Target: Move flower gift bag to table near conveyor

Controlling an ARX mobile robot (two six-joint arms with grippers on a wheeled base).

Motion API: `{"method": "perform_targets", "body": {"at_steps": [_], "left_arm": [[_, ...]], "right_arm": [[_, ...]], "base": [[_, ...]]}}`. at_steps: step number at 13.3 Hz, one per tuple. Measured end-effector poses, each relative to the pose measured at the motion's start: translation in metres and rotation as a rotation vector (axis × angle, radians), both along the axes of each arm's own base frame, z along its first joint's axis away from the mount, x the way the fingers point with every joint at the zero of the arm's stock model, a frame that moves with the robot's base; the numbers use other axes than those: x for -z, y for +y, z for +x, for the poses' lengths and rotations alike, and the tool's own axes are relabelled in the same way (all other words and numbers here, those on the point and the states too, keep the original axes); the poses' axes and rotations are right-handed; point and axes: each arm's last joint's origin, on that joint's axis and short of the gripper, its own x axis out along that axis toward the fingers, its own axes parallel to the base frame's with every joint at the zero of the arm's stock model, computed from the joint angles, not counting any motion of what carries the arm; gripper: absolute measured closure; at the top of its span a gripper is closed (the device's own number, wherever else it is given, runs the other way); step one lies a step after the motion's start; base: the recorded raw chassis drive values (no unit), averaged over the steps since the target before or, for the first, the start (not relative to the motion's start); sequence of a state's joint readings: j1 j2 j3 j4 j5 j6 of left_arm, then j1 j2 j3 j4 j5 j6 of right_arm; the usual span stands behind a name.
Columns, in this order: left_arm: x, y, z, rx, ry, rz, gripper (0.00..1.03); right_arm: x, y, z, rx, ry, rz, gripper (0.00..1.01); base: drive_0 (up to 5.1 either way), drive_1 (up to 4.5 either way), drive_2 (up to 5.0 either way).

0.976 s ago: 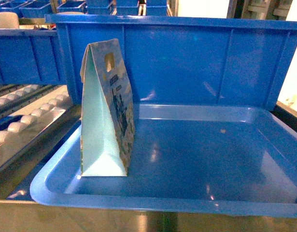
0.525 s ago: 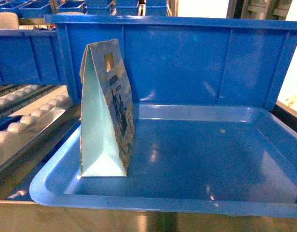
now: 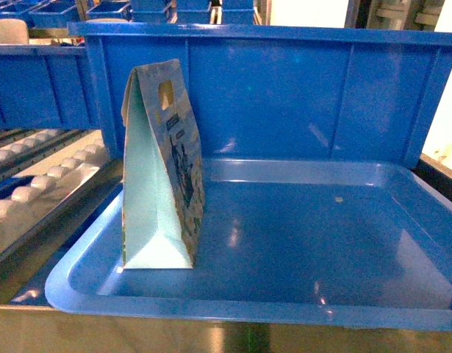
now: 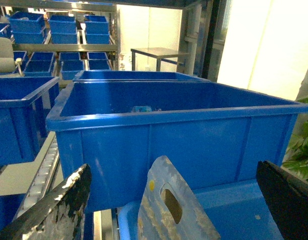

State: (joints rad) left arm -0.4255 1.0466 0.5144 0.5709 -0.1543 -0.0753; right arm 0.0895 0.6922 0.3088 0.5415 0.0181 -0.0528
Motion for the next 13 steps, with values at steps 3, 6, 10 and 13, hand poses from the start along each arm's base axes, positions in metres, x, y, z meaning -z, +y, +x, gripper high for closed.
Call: {"method": "perform_targets", "body": {"at_steps": [3, 6, 10, 13], "left_arm": [[0.012, -0.012, 0.007, -0.047, 0.054, 0.057, 0.05], [0.027, -0.022, 0.016, -0.038, 0.1, 0.084, 0.05], [0.038, -0.033, 0.037, -0.055, 0.135, 0.105, 0.05], [0.046, -0.038, 0.041, -0.056, 0.162, 0.116, 0.05]], "right_arm": [[0.0, 0.0, 0.0, 0.0, 0.0, 0.0, 0.98], [0.0, 0.0, 0.0, 0.0, 0.0, 0.0, 0.98], [0.0, 0.0, 0.0, 0.0, 0.0, 0.0, 0.98], [0.0, 0.0, 0.0, 0.0, 0.0, 0.0, 0.98]], "base": [[0.0, 0.0, 0.0], [0.0, 0.0, 0.0], [0.0, 0.0, 0.0], [0.0, 0.0, 0.0]]}}
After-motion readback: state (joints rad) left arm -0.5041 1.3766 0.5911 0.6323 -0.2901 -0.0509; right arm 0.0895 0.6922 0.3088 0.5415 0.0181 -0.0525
